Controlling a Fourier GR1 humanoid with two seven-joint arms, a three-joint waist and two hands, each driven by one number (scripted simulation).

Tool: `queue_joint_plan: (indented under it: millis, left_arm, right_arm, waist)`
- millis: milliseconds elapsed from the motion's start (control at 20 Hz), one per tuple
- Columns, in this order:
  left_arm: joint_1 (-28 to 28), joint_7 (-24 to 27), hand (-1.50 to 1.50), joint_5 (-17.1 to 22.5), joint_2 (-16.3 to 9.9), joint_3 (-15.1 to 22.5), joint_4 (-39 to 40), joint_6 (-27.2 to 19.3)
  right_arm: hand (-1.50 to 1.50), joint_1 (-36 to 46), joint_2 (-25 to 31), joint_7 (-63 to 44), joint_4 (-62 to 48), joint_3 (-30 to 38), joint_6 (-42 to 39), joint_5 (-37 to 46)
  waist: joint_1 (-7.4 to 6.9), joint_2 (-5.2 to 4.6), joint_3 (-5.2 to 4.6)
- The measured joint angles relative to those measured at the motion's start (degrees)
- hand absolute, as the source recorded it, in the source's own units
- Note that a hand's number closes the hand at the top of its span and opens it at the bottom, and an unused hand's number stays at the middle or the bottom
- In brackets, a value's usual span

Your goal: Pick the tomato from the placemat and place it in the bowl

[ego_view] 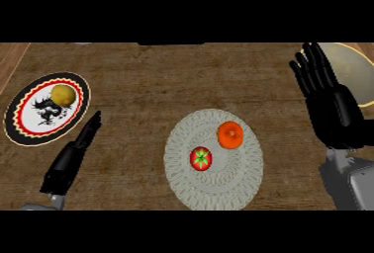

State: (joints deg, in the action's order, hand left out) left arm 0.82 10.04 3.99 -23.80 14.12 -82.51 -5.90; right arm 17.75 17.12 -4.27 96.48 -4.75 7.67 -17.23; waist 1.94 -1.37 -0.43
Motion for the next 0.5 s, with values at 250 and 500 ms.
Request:
queue_joint_plan:
  millis: [250, 500]
  left_arm:
    - [4.35, -0.09, 0.0, 2.67, 0.8, -4.21, -1.2, -1.15]
    - [8.27, -1.94, 0.0, 7.22, 1.2, -10.38, -2.05, -3.14]
  right_arm:
    - [-1.5, 1.72, -5.44, -0.1, 2.74, -12.32, -8.0, -2.02]
    - [-1.5, 3.08, -7.13, 5.07, 4.08, -24.63, -7.08, 12.0]
  waist:
    - [-4.13, 0.93, 0.29]
    - [-4.32, 1.95, 0.17]
